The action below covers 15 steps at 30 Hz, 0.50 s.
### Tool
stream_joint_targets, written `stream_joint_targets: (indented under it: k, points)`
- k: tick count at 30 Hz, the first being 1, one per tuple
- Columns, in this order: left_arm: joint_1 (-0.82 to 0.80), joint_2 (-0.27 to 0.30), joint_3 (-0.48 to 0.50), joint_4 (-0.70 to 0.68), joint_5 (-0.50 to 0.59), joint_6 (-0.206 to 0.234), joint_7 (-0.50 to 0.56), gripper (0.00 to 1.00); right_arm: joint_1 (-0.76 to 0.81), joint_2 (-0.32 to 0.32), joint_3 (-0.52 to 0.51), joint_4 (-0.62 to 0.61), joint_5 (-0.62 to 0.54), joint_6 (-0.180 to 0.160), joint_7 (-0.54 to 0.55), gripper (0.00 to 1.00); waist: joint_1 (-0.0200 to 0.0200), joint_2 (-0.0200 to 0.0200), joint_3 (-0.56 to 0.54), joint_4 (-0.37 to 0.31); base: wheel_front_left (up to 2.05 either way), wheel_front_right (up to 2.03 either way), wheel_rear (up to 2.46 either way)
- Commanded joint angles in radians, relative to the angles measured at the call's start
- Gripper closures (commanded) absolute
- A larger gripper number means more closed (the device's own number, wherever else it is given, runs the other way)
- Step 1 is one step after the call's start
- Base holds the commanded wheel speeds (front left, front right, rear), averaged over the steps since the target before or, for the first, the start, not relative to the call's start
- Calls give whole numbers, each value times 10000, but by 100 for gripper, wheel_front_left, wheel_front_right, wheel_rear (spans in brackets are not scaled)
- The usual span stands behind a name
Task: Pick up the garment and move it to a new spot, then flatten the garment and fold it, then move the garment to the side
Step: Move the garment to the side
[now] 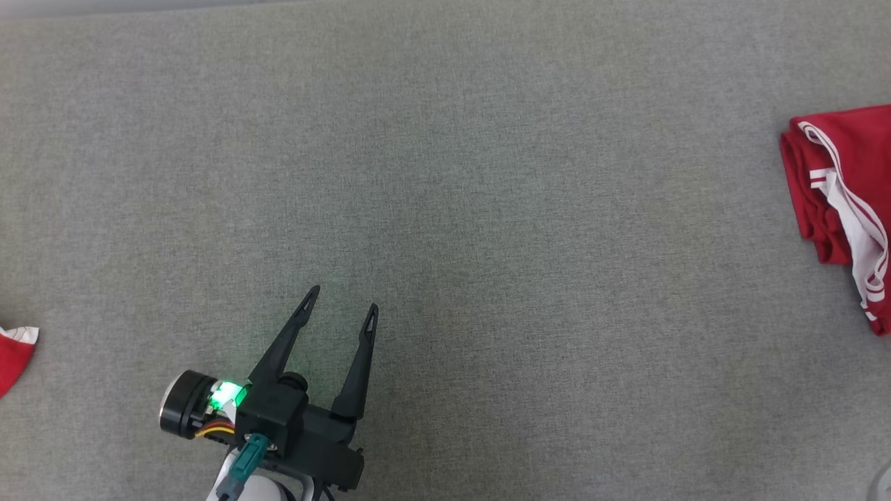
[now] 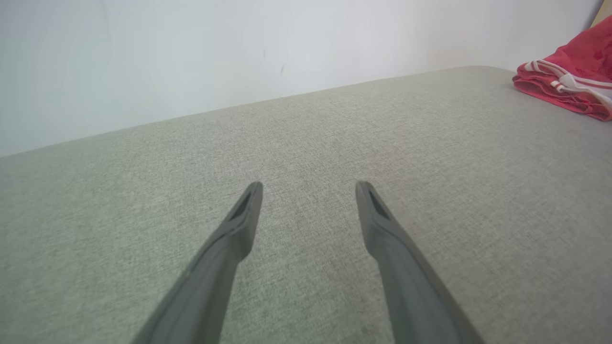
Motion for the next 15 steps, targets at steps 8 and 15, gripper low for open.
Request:
stream_joint_targets:
  k: [8,15]
  points:
    - [329,36,125,45,-33,88,-31,0,919,758,321,-1480,-300,-30,99,0,-1,-2,-609,-83,0,0,0]
    - [667,-80,289,242,-193,206,-31,0,787,885,1267,-303,-256,-30,-1147,0,-1,-2,-1388,-132,0,0,0]
